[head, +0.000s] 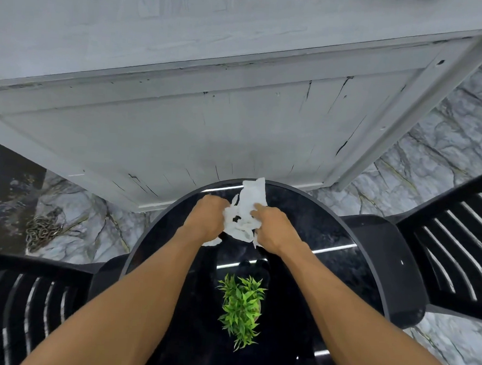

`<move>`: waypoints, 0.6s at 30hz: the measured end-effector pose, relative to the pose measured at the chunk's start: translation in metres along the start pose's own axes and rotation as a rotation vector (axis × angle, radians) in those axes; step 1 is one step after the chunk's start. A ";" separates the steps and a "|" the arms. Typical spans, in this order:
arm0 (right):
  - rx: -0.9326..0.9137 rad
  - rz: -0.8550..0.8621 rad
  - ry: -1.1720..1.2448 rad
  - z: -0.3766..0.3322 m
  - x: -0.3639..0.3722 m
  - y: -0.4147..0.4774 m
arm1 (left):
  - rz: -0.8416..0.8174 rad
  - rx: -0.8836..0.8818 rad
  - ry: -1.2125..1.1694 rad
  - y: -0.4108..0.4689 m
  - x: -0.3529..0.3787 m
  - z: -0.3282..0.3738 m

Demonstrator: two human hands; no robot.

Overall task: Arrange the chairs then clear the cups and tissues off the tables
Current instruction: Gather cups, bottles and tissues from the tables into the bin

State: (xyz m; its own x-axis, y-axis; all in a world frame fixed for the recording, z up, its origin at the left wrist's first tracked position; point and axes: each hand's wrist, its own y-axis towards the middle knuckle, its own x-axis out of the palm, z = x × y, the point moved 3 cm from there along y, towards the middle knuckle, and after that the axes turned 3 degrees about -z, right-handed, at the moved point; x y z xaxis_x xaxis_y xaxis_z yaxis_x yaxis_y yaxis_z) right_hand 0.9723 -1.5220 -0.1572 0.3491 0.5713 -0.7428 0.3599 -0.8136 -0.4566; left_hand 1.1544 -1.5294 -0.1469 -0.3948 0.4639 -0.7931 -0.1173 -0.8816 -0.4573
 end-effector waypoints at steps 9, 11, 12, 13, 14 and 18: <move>0.098 0.208 0.067 0.014 0.005 -0.020 | 0.218 0.008 -0.154 -0.025 -0.009 0.016; 0.118 0.221 0.093 0.019 0.007 -0.028 | 0.197 0.041 -0.162 -0.024 -0.012 0.028; 0.116 0.211 0.135 0.022 0.008 -0.031 | 0.186 0.062 -0.155 -0.024 -0.012 0.035; 0.109 0.203 0.189 0.024 0.009 -0.035 | 0.181 0.087 -0.146 -0.023 -0.010 0.042; 0.101 0.206 0.239 0.027 0.010 -0.040 | 0.175 0.114 -0.126 -0.023 -0.008 0.050; 0.097 0.245 0.353 0.041 0.017 -0.055 | 0.048 0.164 -0.023 -0.021 0.019 0.063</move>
State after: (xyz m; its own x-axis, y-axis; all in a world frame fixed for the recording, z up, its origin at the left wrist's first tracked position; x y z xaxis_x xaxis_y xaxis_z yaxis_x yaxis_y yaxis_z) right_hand 0.9226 -1.4720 -0.1647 0.6944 0.3482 -0.6297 0.1527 -0.9265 -0.3438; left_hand 1.0925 -1.5080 -0.1270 -0.4241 0.4200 -0.8023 -0.2441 -0.9062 -0.3454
